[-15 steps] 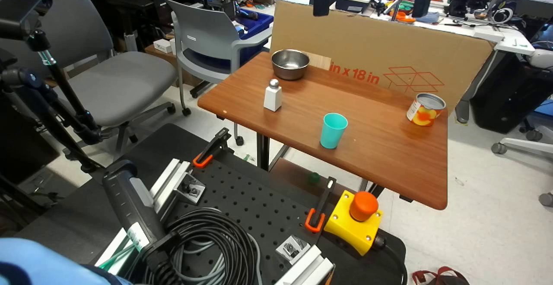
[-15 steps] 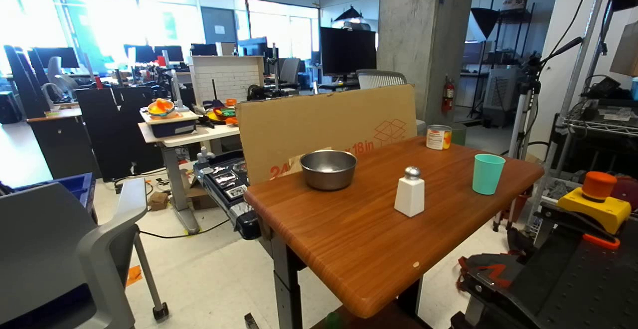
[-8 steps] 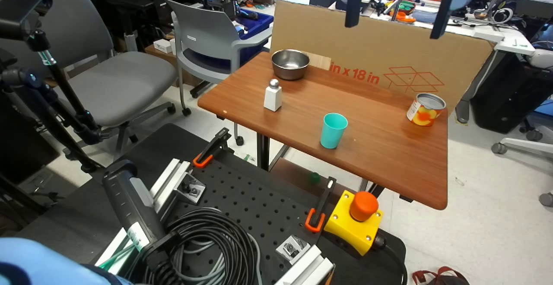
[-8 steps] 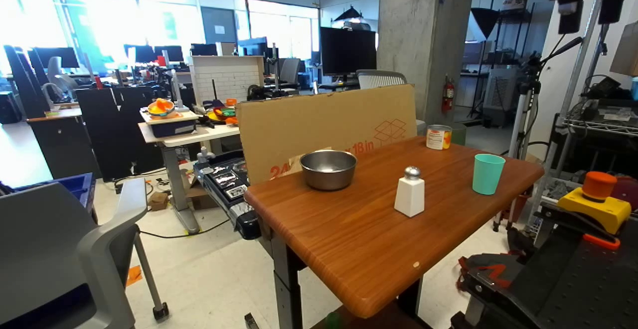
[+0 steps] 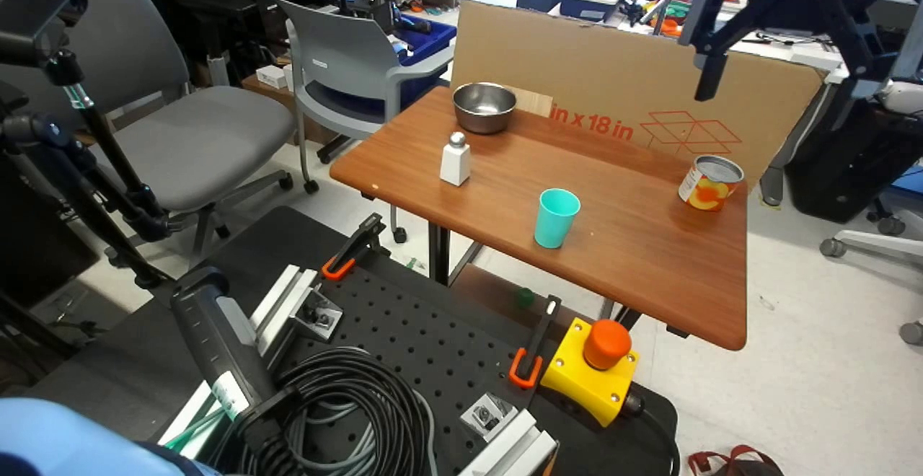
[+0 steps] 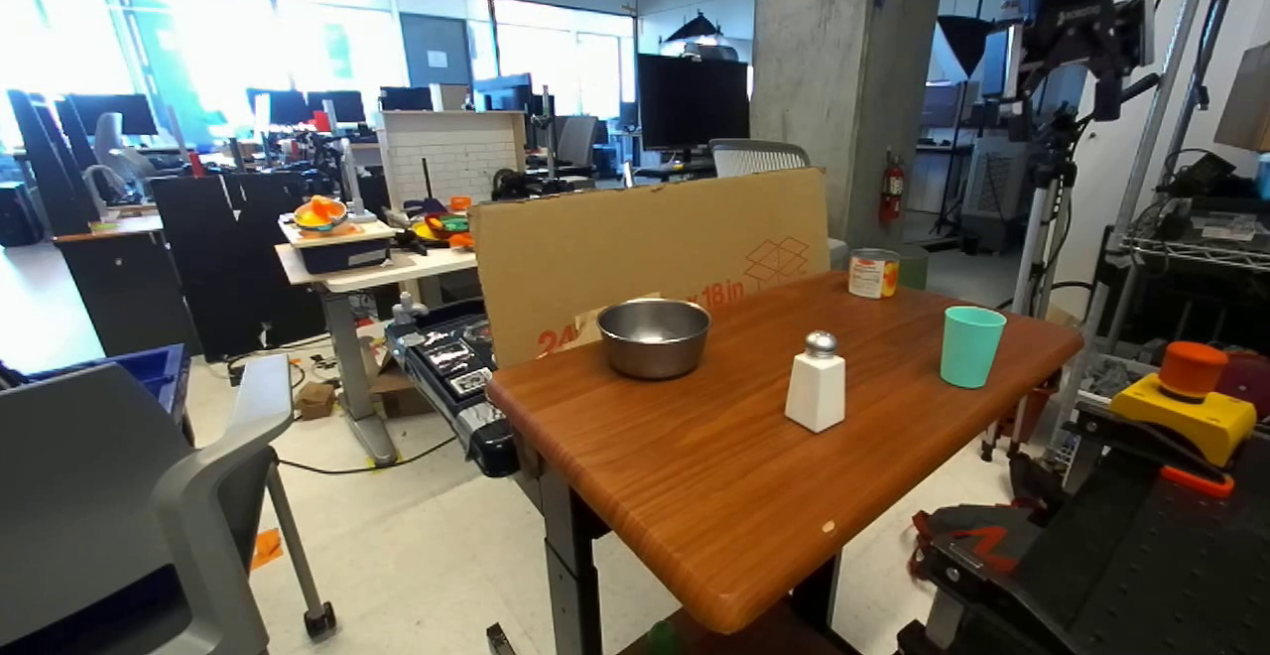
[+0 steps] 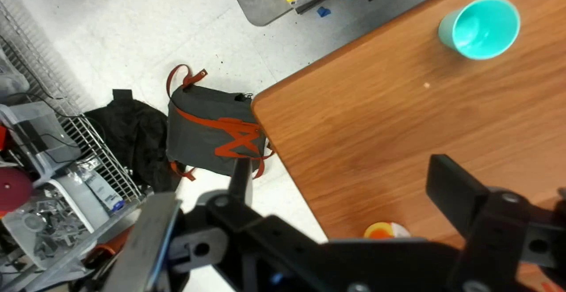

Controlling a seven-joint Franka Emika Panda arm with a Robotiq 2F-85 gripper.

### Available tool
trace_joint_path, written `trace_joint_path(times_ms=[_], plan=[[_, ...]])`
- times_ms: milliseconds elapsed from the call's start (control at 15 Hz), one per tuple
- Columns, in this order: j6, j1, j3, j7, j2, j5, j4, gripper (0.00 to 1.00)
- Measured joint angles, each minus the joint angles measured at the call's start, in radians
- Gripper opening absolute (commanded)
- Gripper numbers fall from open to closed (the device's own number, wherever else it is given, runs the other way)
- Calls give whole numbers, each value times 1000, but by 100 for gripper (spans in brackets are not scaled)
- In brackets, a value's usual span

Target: Slide the can slightly to the left

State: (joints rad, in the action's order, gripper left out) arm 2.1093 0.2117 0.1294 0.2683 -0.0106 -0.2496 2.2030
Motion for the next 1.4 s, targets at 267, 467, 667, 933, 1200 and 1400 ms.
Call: trace_joint_path(times_ms=[267, 467, 667, 933, 1200, 1400], plan=[[-31, 4, 59, 66, 235, 2, -231, 100], [-86, 6, 104, 116, 400, 14, -400, 100], [-167, 16, 140, 157, 548, 41, -562, 100], [-284, 39, 159, 214, 718, 104, -769, 100], [-368, 41, 159, 286, 852, 158, -967, 100], [-419, 40, 158, 346, 938, 170, -1110, 100]])
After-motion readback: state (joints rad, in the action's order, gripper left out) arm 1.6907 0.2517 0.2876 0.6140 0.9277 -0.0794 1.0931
